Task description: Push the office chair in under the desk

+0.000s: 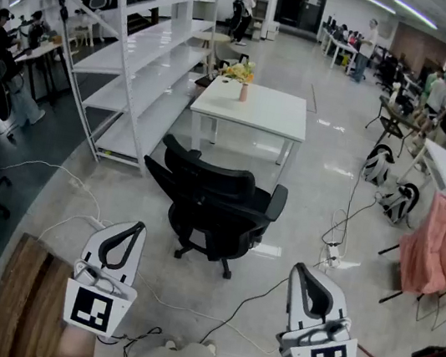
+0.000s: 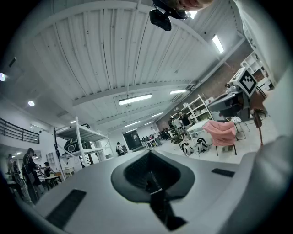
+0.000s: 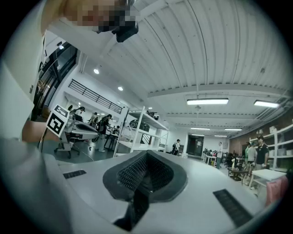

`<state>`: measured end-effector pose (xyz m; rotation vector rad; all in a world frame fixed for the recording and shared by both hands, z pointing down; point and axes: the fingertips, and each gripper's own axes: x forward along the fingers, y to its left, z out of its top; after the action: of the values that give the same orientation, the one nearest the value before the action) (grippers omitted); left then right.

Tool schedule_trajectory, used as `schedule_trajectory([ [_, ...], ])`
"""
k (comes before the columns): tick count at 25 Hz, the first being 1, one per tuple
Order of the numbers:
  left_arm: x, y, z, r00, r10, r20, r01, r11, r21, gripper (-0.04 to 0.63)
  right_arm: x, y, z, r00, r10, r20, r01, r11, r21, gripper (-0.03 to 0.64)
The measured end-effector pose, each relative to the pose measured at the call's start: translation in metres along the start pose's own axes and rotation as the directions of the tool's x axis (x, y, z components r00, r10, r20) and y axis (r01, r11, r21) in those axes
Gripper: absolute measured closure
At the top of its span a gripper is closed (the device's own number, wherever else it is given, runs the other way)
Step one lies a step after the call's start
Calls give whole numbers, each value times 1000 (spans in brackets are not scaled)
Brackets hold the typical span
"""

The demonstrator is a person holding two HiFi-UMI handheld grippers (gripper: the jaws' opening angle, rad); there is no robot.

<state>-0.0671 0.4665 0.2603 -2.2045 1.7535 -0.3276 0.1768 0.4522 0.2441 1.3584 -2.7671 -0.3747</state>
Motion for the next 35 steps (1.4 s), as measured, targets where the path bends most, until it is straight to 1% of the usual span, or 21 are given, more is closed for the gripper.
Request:
schedule_trajectory([
  [6, 1, -1, -4, 1000, 0, -9, 0, 1000, 9, 589, 1, 1, -7, 1000, 2, -4, -1, 999, 32, 611],
  [8, 2, -3, -3, 1000, -4, -10, 4, 1000, 1, 589, 5, 2, -6, 1000, 25, -9, -25, 999, 36, 611],
  [11, 7, -10, -6, 999, -41, -21, 41, 999, -23, 589, 11, 2, -10, 997, 68, -27, -67, 997, 31, 611],
  [13, 12, -14, -9, 998, -57, -35, 56, 998, -22, 589, 16, 2, -16, 994, 106, -42, -104, 994, 41, 611],
  [16, 21, -19, -17, 996, -66, -66, 67, 998, 17, 588, 22, -3, -33, 987, 139, -85, -139, 990, 0, 611],
  [17, 24, -21, -22, 994, -72, -85, 76, 996, 48, 588, 24, -5, -40, 984, 147, -101, -150, 989, -19, 609],
  [19, 31, -24, -34, 987, -75, -141, 95, 985, 146, 586, 30, -4, -49, 975, 188, -122, -195, 980, -42, 581],
  [20, 36, -24, -41, 983, -73, -171, 107, 975, 196, 569, 34, -4, -55, 967, 213, -139, -222, 974, -53, 566],
  [21, 41, -24, -48, 976, -74, -203, 122, 964, 237, 536, 40, -4, -62, 959, 234, -163, -247, 967, -67, 549],
  [22, 46, -24, -55, 969, -77, -235, 140, 954, 264, 505, 46, -3, -69, 949, 251, -190, -270, 959, -83, 537],
  [23, 51, -25, -63, 961, -85, -263, 160, 948, 277, 480, 53, -3, -77, 940, 265, -216, -291, 952, -96, 528],
  [25, 60, -25, -76, 946, -107, -304, 197, 939, 280, 444, 65, -1, -91, 924, 288, -252, -323, 940, -111, 508],
  [28, 73, -17, -95, 925, -117, -361, 236, 922, 307, 394, 85, -3, -108, 911, 299, -286, -349, 926, -146, 477],
  [30, 82, -8, -110, 909, -123, -397, 265, 908, 324, 375, 100, -4, -123, 897, 309, -315, -370, 916, -156, 462],
  [32, 92, -2, -128, 892, -137, -430, 298, 894, 334, 362, 114, 0, -141, 878, 330, -346, -398, 906, -145, 451],
  [34, 104, 7, -148, 873, -131, -470, 311, 891, 330, 337, 126, 2, -159, 859, 344, -378, -425, 892, -153, 451],
  [35, 112, 11, -158, 861, -125, -493, 314, 893, 322, 337, 132, 1, -168, 851, 343, -397, -435, 885, -167, 453],
])
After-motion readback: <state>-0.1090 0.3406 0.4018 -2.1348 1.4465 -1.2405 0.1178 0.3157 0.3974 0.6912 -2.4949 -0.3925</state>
